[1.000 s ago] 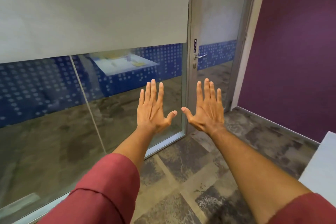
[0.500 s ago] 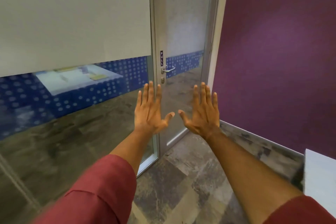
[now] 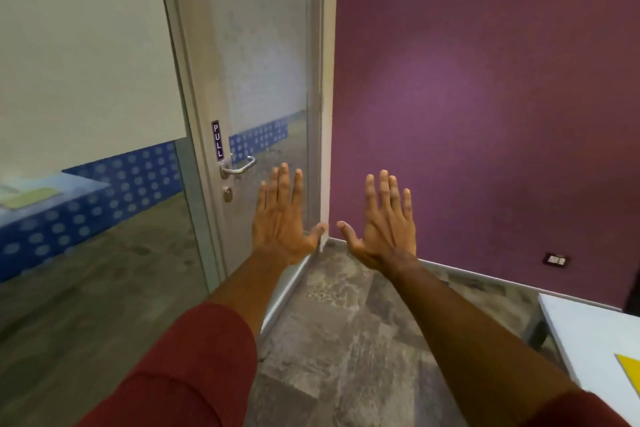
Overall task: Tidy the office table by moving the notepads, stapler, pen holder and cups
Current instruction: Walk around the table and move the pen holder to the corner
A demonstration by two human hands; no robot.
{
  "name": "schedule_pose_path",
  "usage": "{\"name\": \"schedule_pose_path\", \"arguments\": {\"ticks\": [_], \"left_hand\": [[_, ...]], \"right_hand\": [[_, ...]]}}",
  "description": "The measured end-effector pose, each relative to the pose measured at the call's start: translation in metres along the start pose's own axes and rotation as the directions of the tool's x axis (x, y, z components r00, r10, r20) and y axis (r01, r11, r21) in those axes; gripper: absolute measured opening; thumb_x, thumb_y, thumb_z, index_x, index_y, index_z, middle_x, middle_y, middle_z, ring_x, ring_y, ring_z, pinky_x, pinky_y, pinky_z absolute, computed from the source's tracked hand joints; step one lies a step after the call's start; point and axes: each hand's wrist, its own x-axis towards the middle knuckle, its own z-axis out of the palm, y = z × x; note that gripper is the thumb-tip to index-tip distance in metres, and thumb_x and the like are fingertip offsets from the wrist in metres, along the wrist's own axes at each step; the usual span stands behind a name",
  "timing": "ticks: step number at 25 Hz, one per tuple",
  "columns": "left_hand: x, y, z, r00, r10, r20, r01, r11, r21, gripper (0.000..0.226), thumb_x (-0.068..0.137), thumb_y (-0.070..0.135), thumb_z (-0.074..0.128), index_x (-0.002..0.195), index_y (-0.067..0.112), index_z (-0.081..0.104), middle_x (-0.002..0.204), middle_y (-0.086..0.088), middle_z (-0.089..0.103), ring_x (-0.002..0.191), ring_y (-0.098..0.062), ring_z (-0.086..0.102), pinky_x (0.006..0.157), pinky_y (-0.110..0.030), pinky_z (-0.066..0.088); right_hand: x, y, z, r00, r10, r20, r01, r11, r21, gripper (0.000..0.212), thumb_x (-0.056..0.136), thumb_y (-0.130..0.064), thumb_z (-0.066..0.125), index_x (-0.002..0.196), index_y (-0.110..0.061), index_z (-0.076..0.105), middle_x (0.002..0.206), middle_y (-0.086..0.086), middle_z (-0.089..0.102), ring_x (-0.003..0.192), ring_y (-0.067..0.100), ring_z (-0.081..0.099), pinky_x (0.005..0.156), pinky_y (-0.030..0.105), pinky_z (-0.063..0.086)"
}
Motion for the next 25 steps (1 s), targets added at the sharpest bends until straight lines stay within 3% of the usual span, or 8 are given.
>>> {"name": "schedule_pose_path", "arguments": {"ticks": [9,16,25], "left_hand": [[0.142,0.033,0.140,0.974,0.214,0.079,-0.202,0.969,-0.141,0.109,0.082,0.076,0.037,0.153,0.016,-0.021,0.162,-0.015,-0.022,0.150,-0.028,-0.020,0.123,-0.048,-0.003],[0.273,0.113,0.259,0.949,0.308,0.075,-0.291,0.940,-0.179,0.107,0.082,0.078,0.031,0.153,0.016,-0.019,0.162,-0.014,-0.020,0.150,-0.027,-0.019,0.124,-0.047,-0.003],[0.433,0.229,0.365,0.916,0.398,0.055,-0.377,0.898,-0.228,0.105,0.082,0.077,0.027,0.155,0.012,-0.012,0.164,-0.016,-0.013,0.152,-0.029,-0.013,0.124,-0.047,0.000]], "right_hand": [[0.098,0.072,0.098,0.981,0.196,-0.008,-0.195,0.974,-0.116,0.100,0.083,-0.074,0.028,0.156,-0.012,-0.002,0.164,0.016,-0.004,0.152,0.030,-0.005,0.122,0.051,0.000],[0.196,0.195,0.181,0.953,0.304,0.002,-0.300,0.940,-0.160,0.101,0.083,-0.073,0.032,0.156,-0.010,0.002,0.164,0.018,0.000,0.152,0.031,-0.002,0.122,0.053,0.004],[0.319,0.346,0.243,0.925,0.379,-0.021,-0.373,0.899,-0.228,0.101,0.083,-0.072,0.031,0.156,-0.009,0.004,0.164,0.019,0.000,0.152,0.032,0.000,0.122,0.053,0.004]]}}
